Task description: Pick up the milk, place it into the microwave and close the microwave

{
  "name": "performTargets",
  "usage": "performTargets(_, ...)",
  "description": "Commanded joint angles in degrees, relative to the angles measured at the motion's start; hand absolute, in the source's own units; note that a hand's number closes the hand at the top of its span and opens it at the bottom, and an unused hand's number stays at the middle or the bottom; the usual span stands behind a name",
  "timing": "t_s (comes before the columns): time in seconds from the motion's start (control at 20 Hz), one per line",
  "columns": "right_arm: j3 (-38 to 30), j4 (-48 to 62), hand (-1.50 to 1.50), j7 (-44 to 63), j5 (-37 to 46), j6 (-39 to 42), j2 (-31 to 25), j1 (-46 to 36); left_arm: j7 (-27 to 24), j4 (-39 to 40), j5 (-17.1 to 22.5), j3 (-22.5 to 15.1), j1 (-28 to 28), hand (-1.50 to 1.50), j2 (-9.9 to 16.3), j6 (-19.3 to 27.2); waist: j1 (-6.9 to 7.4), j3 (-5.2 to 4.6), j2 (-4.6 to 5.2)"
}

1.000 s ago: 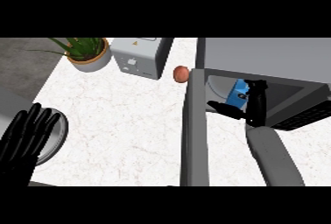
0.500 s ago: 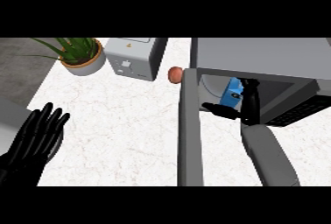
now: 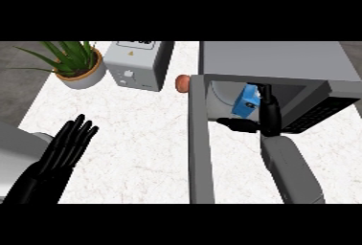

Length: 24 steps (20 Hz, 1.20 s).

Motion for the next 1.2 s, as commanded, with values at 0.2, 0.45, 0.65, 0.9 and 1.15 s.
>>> performTargets(0.2, -2.6, 8.9, -1.50, 7.0, -5.0, 7.9, 0.2, 0.8, -1.7, 5.2, -3.9, -4.8, -2.3, 1.50, 1.9, -4.5, -2.35, 0.79, 1.98)
performTargets(0.45, -1.3, 6.3, -1.50, 9.3, -4.3, 8.8, 0.0, 1.7, -9.8, 12.0, -12.4, -8.4, -2.7, 1.50, 1.6, -4.9, -3.18, 0.71, 1.24)
performTargets(0.65, -0.3, -2.7, -1.50, 11.9, -5.9, 13.2, -1.8, 8.9, -4.7, 16.5, -14.8, -12.8, -9.1, 1.50, -0.9, 1.8, -3.77, 0.71, 1.14)
performTargets(0.9, 3.9, -15.8, -1.50, 14.3, -4.9, 13.0, -0.8, 20.9, -5.7, 25.1, -19.1, -12.6, -15.6, 1.50, 0.0, -1.2, -5.07, 0.66, 1.00)
performTargets(1.15, 4.4, -29.1, -1.50, 18.8, -5.9, 15.9, -6.0, 28.5, -6.6, 32.9, -20.8, -20.8, -18.8, 1.50, -0.9, 3.0, -5.24, 0.64, 1.07)
